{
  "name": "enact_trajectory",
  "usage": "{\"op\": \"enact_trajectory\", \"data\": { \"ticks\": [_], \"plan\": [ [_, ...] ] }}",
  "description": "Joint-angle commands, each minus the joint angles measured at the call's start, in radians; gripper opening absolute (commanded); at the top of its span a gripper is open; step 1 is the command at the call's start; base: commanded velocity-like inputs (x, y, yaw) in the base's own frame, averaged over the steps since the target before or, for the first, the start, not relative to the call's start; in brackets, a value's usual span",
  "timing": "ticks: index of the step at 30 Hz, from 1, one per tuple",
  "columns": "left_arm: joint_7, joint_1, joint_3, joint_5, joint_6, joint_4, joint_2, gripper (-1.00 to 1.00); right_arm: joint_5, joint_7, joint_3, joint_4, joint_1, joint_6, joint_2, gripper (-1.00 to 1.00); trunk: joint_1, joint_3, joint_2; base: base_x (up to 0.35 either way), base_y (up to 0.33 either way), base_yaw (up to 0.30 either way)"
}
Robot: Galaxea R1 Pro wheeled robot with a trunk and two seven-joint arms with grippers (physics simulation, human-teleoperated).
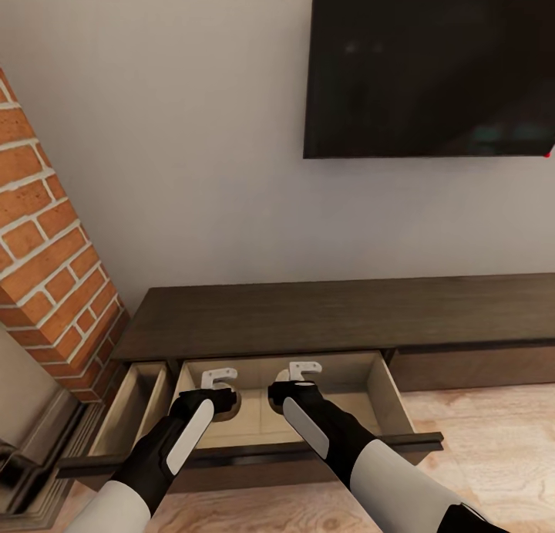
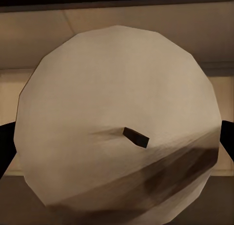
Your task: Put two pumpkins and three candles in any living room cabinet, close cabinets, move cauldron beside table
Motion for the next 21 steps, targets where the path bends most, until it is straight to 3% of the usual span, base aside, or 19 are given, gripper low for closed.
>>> {"op": "enact_trajectory", "data": {
  "ticks": [1, 10, 17, 21],
  "plan": [
    [0.010, -0.001, -0.002, 0.010, 0.001, -0.001, 0.000, -1.00, -0.008, -0.001, 0.002, -0.001, -0.001, 0.000, 0.000, -1.00, 0.000, -0.001, 0.000, 0.037, 0.003, 0.000],
    [0.010, -0.001, -0.004, 0.011, 0.000, -0.001, 0.000, -1.00, -0.008, -0.001, 0.002, -0.001, -0.001, 0.000, 0.000, -1.00, 0.000, -0.001, 0.000, 0.007, 0.001, 0.000],
    [0.010, -0.001, -0.004, 0.011, 0.000, -0.001, 0.001, -1.00, -0.008, -0.001, 0.002, 0.001, -0.001, -0.001, 0.000, -1.00, 0.027, -0.023, -0.049, 0.000, 0.000, 0.000],
    [0.010, -0.001, -0.004, 0.011, 0.000, -0.001, -0.001, -1.00, 0.000, -0.001, 0.003, 0.014, -0.001, -0.039, 0.000, -1.00, 0.042, -0.035, -0.077, 0.000, 0.000, 0.000]
  ]
}}
